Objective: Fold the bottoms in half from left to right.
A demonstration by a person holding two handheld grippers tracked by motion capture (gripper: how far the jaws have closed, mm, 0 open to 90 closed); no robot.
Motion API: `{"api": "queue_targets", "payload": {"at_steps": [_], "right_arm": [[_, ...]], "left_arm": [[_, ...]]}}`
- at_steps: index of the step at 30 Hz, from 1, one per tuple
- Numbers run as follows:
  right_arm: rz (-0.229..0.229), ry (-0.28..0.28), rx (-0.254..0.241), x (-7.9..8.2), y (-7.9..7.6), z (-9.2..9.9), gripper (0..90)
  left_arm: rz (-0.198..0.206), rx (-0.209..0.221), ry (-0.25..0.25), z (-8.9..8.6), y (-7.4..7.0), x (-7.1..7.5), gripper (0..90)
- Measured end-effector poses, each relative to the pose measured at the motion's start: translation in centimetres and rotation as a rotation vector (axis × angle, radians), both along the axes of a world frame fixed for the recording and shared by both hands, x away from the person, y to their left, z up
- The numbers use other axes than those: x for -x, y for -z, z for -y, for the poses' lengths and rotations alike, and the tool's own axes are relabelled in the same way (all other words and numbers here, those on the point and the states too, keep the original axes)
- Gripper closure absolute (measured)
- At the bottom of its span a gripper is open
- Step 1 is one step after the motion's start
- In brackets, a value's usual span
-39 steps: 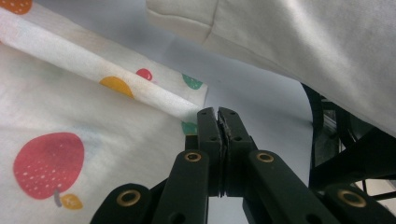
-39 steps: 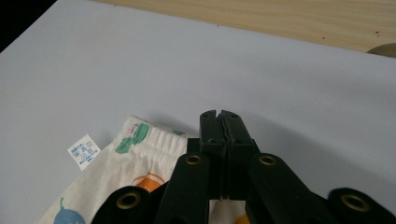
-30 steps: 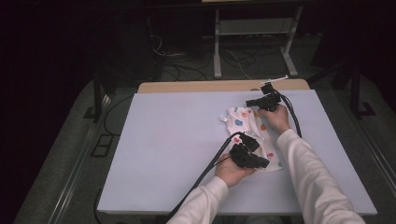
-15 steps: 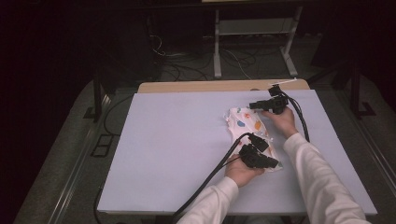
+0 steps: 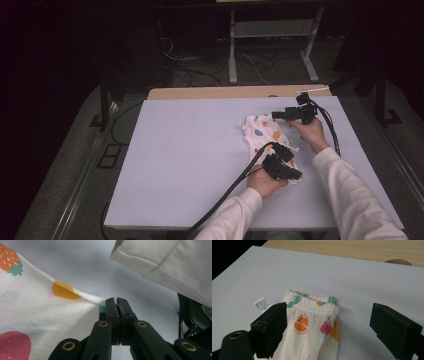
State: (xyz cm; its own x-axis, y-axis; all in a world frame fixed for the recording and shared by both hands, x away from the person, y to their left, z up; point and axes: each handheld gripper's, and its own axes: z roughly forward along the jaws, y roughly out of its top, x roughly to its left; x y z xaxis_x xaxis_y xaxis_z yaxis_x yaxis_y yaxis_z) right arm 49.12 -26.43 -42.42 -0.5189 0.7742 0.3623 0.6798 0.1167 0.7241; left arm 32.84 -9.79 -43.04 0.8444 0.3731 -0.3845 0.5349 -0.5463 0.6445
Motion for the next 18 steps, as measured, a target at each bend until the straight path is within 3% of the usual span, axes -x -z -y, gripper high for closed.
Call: {"api": "queue_targets", "payload": {"at_steps": [11, 14, 18], "right_arm": [[-0.001, -0.017, -0.006, 1.0, 0.1, -0.1, 11.8], [0.0, -0.022, -0.009, 1.4, 0.1, -0.1, 9.3], [0.011, -0.021, -0.012, 2.0, -0.2, 0.1, 5.8]], "left_arm": [[-0.03, 0.006, 0.003, 0.8, 0.8, -0.3, 85.8], [-0.008, 0.019, -0.003, 0.9, 0.7, -0.1, 67.9], [-0.001, 0.083, -0.028, 0.2, 0.1, -0.2, 51.3]]}}
